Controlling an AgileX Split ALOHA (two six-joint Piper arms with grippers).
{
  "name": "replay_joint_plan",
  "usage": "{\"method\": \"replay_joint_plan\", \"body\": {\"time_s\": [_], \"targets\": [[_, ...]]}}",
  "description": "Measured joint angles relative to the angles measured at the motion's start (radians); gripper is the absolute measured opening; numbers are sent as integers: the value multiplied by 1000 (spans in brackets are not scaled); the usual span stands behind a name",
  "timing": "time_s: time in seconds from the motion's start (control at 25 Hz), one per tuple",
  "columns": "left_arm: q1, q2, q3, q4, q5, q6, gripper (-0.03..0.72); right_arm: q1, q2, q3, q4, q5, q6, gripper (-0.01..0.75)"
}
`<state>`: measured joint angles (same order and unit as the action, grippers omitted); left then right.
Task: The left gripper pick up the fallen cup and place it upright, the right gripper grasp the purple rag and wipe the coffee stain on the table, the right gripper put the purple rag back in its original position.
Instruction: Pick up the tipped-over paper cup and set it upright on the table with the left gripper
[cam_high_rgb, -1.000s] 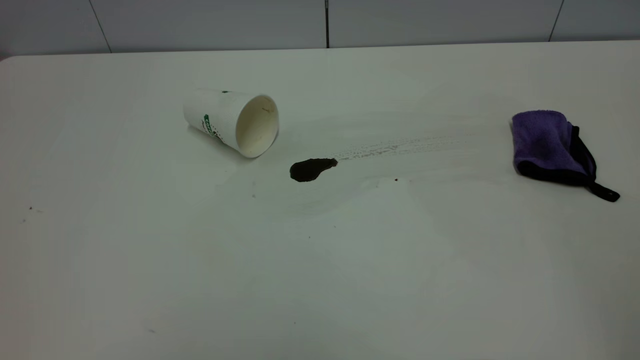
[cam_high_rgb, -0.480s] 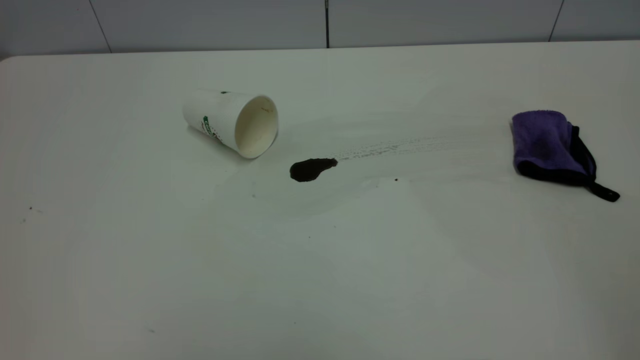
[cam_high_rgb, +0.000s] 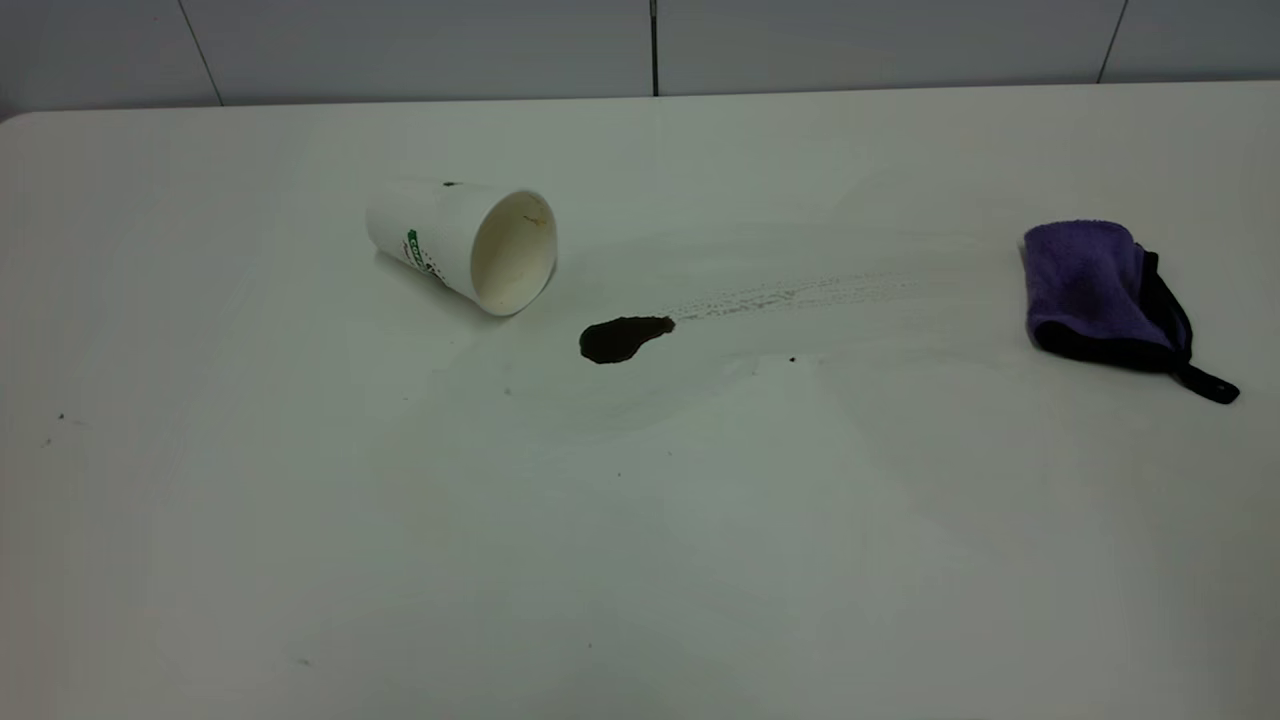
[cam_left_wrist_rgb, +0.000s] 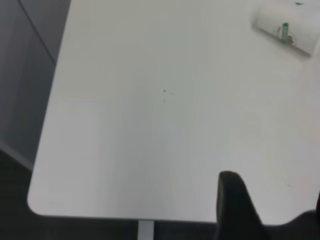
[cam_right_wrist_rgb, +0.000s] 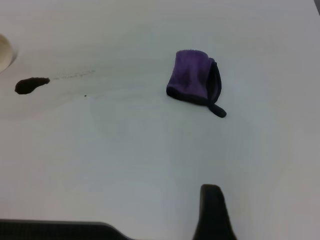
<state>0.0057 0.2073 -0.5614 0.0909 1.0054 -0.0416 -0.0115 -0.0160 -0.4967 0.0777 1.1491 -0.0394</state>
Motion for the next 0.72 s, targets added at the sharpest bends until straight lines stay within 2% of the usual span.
{"method": "replay_joint_plan", "body": {"time_s": [0.16,0.32,0.4,0.52,0.72], "targets": [[0,274,-89,82,-114,-7,480,0,0,0,0,0,0,565],[-2,550,-186,117,-242,16,648,0,0,0,0,0,0,565],[-24,664,-232,112,-307,42,704,0,0,0,0,0,0,565],[-84,823,-290,114,-387,62,716,0,0,0,0,0,0,565],[-231,1117,-395,202,-418,-34,716,0,0,0,0,0,0,565]]}}
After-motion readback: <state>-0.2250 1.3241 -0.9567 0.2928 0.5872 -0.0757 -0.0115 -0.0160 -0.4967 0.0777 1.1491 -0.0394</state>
